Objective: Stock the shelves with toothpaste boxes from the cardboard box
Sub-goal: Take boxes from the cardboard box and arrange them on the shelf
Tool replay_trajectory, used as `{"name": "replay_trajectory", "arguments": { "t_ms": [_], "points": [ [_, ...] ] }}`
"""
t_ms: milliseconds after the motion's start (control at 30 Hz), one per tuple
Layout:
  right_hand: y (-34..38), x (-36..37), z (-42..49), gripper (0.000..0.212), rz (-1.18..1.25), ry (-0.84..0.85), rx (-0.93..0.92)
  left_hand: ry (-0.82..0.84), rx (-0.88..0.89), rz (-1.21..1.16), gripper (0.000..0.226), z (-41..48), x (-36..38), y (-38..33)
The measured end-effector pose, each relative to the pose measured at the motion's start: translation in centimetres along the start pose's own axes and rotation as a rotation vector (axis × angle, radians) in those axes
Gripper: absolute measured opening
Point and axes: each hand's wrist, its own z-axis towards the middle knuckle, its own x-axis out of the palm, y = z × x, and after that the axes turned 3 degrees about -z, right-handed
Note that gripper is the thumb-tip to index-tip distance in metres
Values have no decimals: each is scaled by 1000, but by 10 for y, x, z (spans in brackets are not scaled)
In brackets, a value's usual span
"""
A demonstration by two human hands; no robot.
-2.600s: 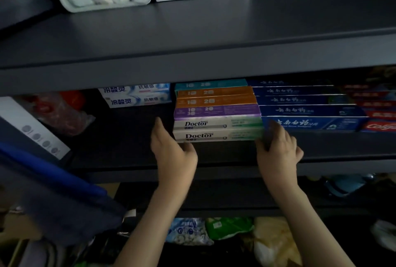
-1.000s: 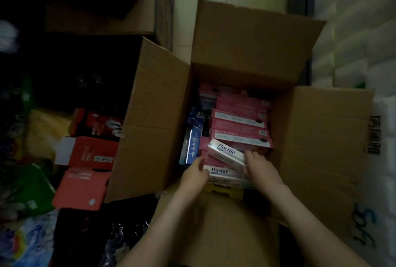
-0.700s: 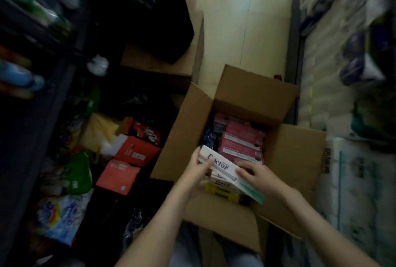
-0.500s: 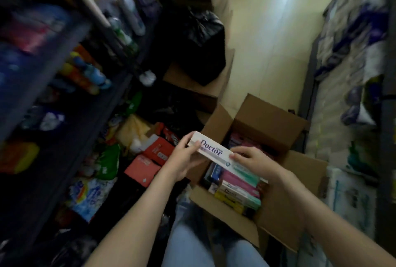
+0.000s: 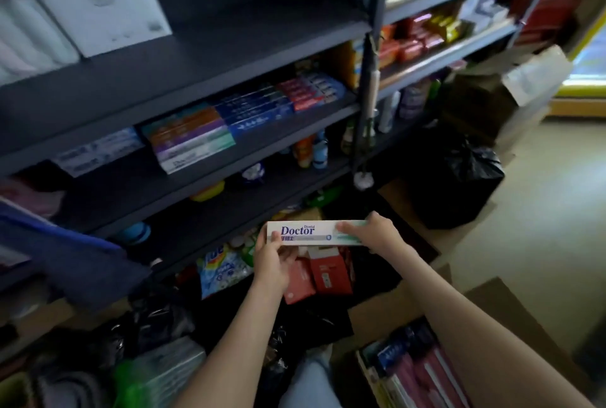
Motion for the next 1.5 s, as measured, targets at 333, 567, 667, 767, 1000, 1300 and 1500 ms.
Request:
{"name": "replay_trajectory", "arguments": {
  "t_ms": [333,567,667,767,1000,1300,1500],
  "points": [
    [149,39,75,70,102,-9,-235,-170,387,438,47,67,-22,-116],
    [227,105,159,53,107,111,-397,-310,465,550,72,154,-56,-168],
    [245,134,187,46,127,137,-469,-372,453,597,72,186,-65,-186],
    [257,154,209,49,111,170,-505,-391,402,601,70,213,-71,-192],
    [271,172,226,59,349,150,-446,-339,385,729,65,231,-62,-209],
    [266,168,239,62,347,108,-484,-304,416,798,50,228,-57,-212],
    [219,141,220,65,357,-10,-484,-550,876,866,58,198,-24,-155]
  ]
}}
